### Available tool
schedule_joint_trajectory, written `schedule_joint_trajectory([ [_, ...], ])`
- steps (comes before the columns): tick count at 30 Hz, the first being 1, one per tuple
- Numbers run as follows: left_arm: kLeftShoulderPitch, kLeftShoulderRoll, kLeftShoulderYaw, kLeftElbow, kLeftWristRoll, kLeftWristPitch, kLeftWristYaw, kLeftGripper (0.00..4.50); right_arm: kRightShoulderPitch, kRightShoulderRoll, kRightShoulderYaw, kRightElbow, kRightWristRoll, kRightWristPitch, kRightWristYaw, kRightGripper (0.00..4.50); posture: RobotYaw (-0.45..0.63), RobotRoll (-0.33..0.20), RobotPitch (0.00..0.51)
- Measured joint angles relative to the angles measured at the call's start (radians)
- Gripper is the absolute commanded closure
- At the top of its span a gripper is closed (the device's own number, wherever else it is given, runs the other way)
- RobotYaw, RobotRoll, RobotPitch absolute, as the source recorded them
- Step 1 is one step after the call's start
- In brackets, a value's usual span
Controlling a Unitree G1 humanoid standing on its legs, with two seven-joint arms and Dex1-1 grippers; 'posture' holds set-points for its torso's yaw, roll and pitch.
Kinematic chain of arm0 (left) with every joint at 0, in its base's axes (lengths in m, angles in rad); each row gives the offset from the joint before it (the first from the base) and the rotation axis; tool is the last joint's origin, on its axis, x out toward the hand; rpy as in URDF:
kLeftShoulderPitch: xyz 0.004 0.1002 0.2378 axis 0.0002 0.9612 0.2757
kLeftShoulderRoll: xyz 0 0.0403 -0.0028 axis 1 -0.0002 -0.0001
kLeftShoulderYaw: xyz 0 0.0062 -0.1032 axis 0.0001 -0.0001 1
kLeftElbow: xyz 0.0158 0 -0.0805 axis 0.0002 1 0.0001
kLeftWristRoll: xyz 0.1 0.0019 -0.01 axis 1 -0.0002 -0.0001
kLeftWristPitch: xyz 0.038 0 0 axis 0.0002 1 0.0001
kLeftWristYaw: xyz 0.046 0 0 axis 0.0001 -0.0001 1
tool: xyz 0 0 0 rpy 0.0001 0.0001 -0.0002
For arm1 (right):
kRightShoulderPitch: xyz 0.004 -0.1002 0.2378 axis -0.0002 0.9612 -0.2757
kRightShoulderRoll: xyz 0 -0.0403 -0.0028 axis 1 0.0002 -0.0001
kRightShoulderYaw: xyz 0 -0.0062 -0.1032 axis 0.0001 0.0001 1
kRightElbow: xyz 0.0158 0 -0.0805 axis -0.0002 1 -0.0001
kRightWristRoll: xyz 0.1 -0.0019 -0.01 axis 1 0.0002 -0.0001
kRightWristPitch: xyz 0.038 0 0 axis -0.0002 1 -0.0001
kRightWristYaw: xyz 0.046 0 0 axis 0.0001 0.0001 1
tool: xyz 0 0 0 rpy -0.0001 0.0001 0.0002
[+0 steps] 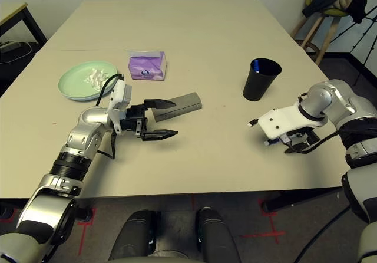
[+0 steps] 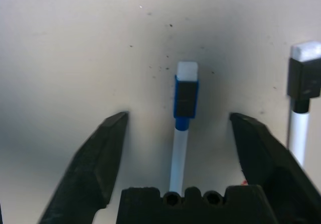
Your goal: Organize and tidy the items on the table.
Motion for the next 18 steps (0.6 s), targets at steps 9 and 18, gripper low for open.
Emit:
schedule_joint_trajectory([
  [9,0.0,0.005,-0.002,0.0,0.0,0.001,0.007,0.0,-0.005,0.017,-0.001,0.007,0.0,0.012,0.005,4.1,0.16,0.0,0.083],
  [18,0.003,0.015,-0.002,-0.003,-0.001,0.01,0.006,0.0,-0.011,0.028,-0.01,0.018,0.083,0.121,0.113,4.1,0.15,0.0,0.082],
])
